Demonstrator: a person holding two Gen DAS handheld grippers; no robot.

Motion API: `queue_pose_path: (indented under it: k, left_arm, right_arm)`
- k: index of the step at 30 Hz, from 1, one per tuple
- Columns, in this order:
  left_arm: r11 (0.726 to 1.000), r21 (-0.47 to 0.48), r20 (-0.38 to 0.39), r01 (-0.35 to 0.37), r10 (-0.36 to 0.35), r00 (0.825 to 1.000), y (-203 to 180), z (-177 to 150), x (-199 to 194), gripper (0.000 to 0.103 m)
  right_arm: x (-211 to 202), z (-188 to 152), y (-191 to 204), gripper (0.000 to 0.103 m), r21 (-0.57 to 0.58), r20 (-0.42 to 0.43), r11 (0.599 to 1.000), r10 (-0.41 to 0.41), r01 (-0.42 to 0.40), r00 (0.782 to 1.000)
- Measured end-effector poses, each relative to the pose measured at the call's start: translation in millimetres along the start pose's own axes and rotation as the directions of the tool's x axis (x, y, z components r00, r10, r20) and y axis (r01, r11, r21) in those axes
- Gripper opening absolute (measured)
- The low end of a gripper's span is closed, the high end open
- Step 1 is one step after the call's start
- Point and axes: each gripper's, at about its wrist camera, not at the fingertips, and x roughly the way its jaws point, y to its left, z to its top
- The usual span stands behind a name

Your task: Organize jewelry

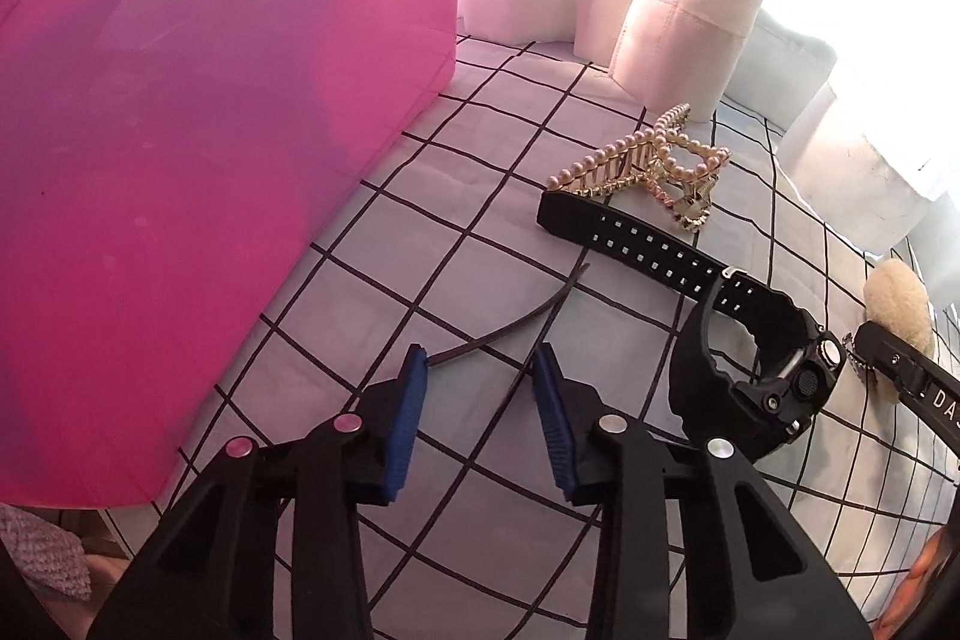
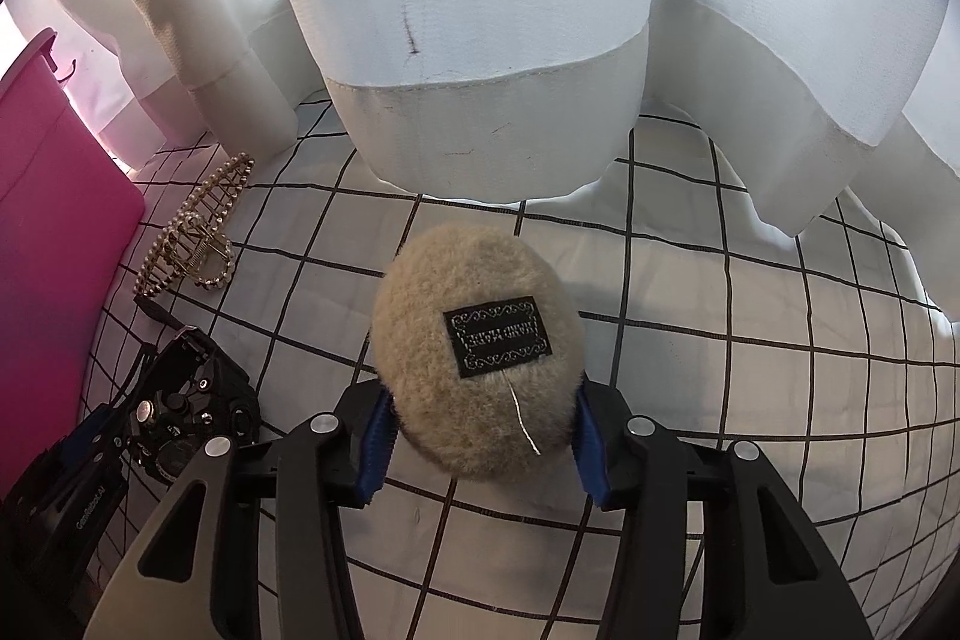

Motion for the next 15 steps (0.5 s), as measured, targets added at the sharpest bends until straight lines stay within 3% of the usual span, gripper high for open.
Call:
queue_pose_path:
  k: [5, 13, 15]
  left_arm:
    - [0.999, 0.035, 0.000, 0.012, -0.012, 1.000, -5.1, -4.8, -6.2, 0.018]
    - [0.996, 0.095, 0.062, 0.004, -0.010, 0.998, -8.8, -13.3, -29.7, 0.009]
    - [0.995, 0.099, 0.072, 0.008, -0.015, 0.997, -7.3, -11.2, -34.7, 0.001]
  right_arm:
    - [-15.7, -6.8, -0.7, 0.047, 0.000, 0.023, 1.000, -0.002, 0.002, 1.000]
    - [-38.2, -13.1, -4.3, 0.047, -0.003, 0.057, 1.000, 0.008, -0.008, 0.998]
    - [-44.6, -14.6, -5.9, 0.047, -0.003, 0.063, 1.000, 0.010, -0.010, 0.998]
